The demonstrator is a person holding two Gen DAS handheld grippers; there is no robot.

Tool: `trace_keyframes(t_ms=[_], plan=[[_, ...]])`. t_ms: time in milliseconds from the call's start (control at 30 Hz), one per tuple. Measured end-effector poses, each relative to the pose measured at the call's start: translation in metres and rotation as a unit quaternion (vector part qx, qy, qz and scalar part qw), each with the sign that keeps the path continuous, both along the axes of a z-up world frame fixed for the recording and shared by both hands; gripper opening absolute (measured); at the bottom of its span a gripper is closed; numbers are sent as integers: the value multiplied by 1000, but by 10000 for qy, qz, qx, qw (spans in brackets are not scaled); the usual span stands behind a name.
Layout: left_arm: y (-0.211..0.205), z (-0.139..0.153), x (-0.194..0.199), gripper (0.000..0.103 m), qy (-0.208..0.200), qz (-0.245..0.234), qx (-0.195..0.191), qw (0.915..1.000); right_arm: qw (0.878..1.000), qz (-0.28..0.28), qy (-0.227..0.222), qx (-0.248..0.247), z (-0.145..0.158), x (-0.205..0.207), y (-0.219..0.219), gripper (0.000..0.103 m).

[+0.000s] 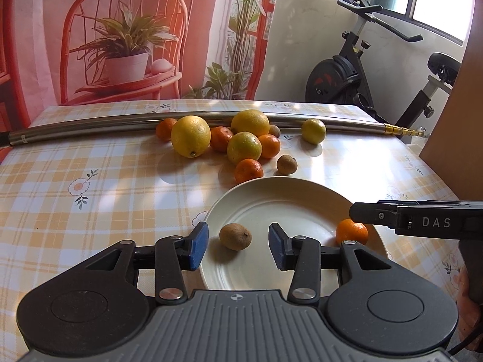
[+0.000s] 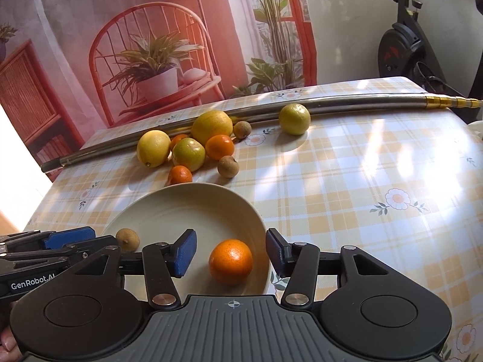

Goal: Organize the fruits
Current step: 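Grasp the green-yellow grapefruit with the left tool while the right tool approaches the yellow grapefruit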

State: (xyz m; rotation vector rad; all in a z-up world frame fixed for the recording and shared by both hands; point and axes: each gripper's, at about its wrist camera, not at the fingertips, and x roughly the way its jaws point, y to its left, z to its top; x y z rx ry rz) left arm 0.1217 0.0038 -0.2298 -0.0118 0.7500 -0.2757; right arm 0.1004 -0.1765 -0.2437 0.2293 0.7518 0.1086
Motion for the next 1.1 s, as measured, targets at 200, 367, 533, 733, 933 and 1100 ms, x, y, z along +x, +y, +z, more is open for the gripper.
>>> trace_keyframes(t_ms=[200,367,533,733,933,1100], plan=[[8,13,14,46,-128,150,25,9998,9996,22,-224,-157,14,6,-5,48],[14,27,28,46,-254,183,74,9995,9984,68,-453,-316,31,17,-13,48],[19,44,45,46,-326,232,-37,9992,9968,11,-682,-413,47,29,-25,52],[20,52,62,46,-396,245,-132,9988,9940,-26,-831,-707,61,47,-31,69],[13,53,76,46,-410,38,-160,9990,9948,-19,-771,-665,63,67,-40,70],[5,48,88,46,-338,-54,-241,9991,9966,-104,-694,-423,61,82,-57,71]])
